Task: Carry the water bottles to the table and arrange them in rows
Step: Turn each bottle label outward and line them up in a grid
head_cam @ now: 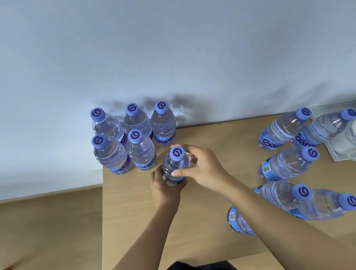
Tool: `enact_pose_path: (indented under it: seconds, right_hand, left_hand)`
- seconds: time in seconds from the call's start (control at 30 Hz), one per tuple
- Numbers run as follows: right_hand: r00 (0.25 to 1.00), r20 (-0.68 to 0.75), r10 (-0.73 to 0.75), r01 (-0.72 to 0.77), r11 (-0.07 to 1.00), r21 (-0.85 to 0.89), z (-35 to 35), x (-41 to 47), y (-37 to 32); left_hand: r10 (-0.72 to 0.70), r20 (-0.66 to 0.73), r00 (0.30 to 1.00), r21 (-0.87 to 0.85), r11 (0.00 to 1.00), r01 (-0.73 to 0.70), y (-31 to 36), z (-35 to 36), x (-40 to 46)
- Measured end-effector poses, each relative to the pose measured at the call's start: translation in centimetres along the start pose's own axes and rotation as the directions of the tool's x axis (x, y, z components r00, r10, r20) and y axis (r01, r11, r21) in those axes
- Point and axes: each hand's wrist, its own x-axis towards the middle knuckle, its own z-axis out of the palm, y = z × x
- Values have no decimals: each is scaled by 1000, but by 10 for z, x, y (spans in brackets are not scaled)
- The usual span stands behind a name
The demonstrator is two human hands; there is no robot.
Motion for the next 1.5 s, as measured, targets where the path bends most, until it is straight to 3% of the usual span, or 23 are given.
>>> enact_pose_path:
  seconds: [0.3,0.47,0.63,0.83,1.03,1.23,1.33,1.5]
  right_hand:
    - [998,12,-54,54,999,-3,-4,26,2]
    - [993,13,-119,119,993,-13,-5,44,3]
    - [986,-4,-167,165,979,-120,-5,54,-1]
    - [981,-8,-196,194,975,-111,-3,51,4]
    - [995,-19,-96,94,992,-89,-4,38,6]
    - [990,-135,35,-58,985,-166,-24,-6,10]
    - [977,-208,41,-82,978,-191,-37,-32,4]
    - [932,-359,56,-126,977,-174,-54,-88,1]
  left_hand:
    - [-167,-229,959,-106,984,146,11,23,13]
    - [-301,-312,901,-181,950,255,22,32,23]
    - [-353,-334,874,-231,929,288,29,36,31]
    - [-391,-311,866,-172,919,354,26,34,28]
    - [-411,-190,892,-145,910,389,27,24,10]
    - [-176,95,980,-13,984,178,31,9,-28]
    - [-46,281,959,15,999,43,34,2,-51]
    - [82,509,857,90,985,-148,31,-5,-82]
